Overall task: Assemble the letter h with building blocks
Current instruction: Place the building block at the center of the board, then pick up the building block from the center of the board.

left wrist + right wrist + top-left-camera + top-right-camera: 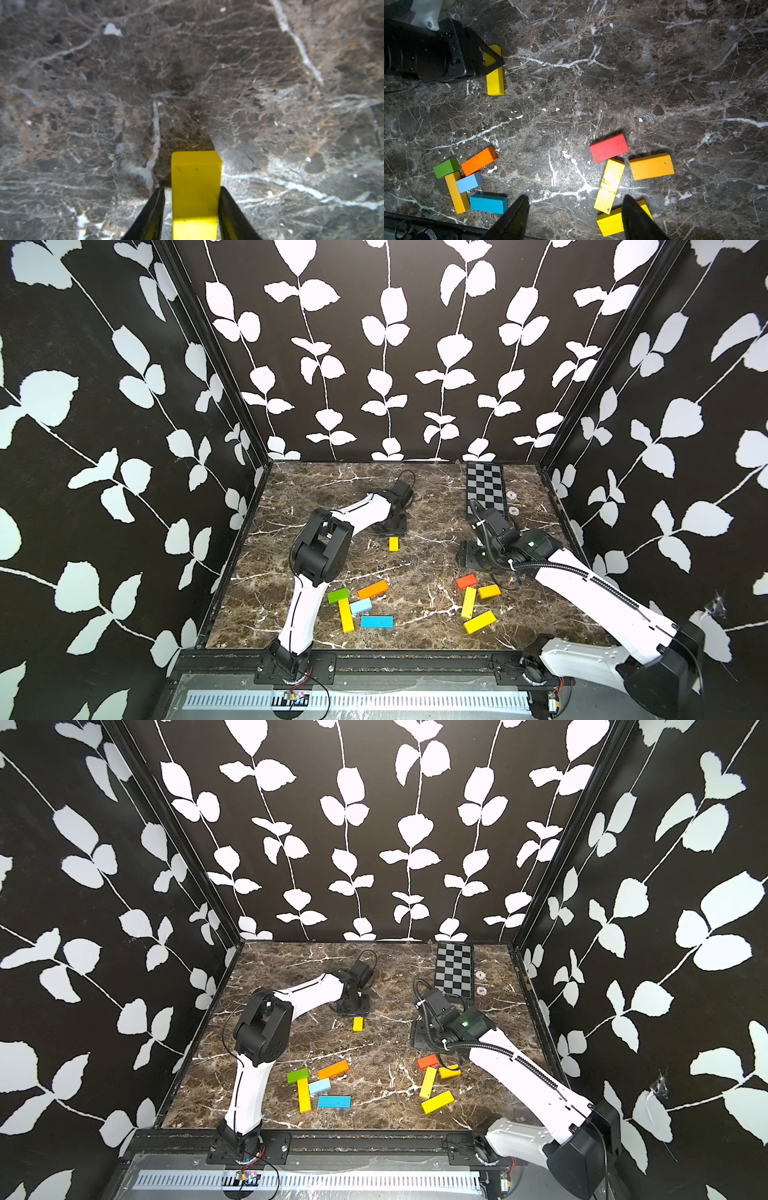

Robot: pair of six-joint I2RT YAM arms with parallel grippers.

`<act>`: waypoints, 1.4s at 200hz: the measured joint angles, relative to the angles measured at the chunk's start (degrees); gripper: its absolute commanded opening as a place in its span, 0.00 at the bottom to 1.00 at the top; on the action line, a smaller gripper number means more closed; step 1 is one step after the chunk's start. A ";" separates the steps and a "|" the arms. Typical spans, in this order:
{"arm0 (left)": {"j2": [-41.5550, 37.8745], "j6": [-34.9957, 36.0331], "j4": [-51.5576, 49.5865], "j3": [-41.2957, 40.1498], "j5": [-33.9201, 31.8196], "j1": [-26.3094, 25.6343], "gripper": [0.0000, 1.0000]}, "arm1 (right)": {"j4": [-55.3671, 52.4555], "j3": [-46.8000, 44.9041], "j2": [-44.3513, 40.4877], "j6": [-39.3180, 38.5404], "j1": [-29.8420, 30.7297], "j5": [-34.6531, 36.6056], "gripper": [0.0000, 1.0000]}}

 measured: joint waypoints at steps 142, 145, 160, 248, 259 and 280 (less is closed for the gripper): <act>-7.63 4.57 -3.52 -0.04 -7.52 -1.25 0.67 | -0.94 -0.74 1.66 -1.46 0.02 0.02 0.78; -8.76 4.83 -3.56 -0.11 -7.98 -1.25 0.66 | -0.90 -0.83 1.90 -1.75 0.02 -0.15 0.79; -16.13 5.92 -3.52 -0.92 -10.75 -1.25 0.68 | 0.13 -1.70 3.58 -3.82 0.00 -1.90 0.81; -57.29 1.16 -7.87 -38.64 -11.41 9.64 0.67 | 5.70 10.16 26.51 -8.85 16.68 -4.15 0.82; -58.42 -0.02 -9.60 -42.42 -9.60 9.42 0.67 | 6.80 11.56 28.55 -8.85 18.16 -4.28 0.82; -59.54 -2.34 -11.47 -47.58 -6.64 9.16 0.68 | 7.39 14.36 32.04 -8.90 20.57 -4.37 0.81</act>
